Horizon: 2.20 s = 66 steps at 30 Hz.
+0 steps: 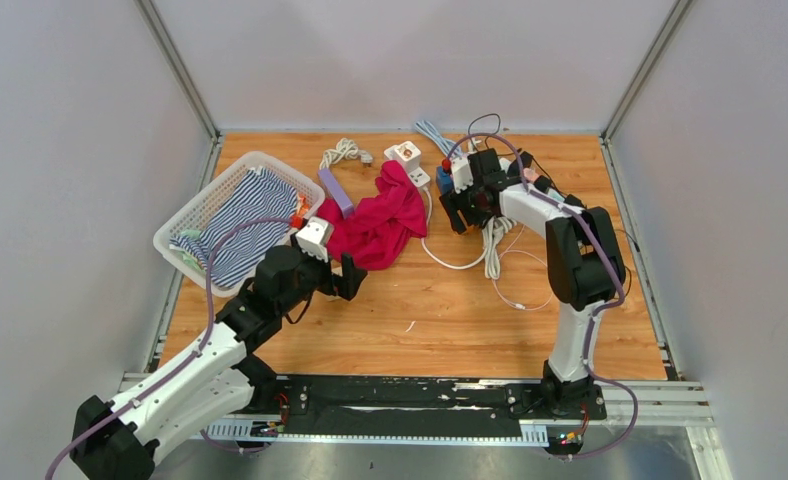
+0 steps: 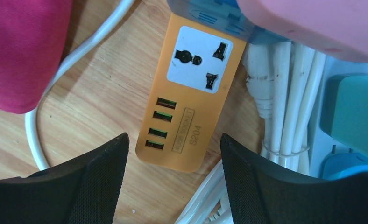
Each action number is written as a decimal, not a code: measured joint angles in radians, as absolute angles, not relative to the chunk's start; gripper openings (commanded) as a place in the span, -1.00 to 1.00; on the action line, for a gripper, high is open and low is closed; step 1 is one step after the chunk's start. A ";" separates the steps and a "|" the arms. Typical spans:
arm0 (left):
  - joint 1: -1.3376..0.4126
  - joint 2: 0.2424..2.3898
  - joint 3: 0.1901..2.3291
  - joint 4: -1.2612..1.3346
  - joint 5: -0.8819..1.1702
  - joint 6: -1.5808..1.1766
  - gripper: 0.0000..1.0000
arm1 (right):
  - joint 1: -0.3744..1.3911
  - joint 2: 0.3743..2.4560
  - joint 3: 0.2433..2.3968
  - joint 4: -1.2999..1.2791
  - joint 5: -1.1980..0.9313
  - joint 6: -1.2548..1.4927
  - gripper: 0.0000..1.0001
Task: Pull the plug off the socket
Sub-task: Pick up the socket from the center of the board, then place the socket at the corner of the board.
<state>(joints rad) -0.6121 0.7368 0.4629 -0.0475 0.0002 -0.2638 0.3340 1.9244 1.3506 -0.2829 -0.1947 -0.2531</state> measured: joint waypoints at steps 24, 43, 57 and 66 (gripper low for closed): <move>-0.612 0.712 0.458 -0.031 -0.014 -0.262 1.00 | 0.346 1.750 1.310 -0.316 -0.228 -0.292 -1.00; -0.612 0.681 0.425 -0.024 -0.027 -0.262 1.00 | 0.265 1.319 1.024 -0.358 -0.582 -0.360 -1.00; -0.612 0.677 0.424 -0.003 0.072 -0.257 1.00 | 0.206 0.990 0.872 -0.458 -0.847 -0.450 -1.00; -0.612 0.715 0.417 0.055 0.168 -0.257 1.00 | 0.203 0.962 0.820 -0.700 -0.863 -0.770 -1.00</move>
<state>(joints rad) -0.6121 0.7151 0.4168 0.0551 0.1684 -0.2573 0.2031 0.9623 0.8200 -0.6998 -0.8627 -0.7696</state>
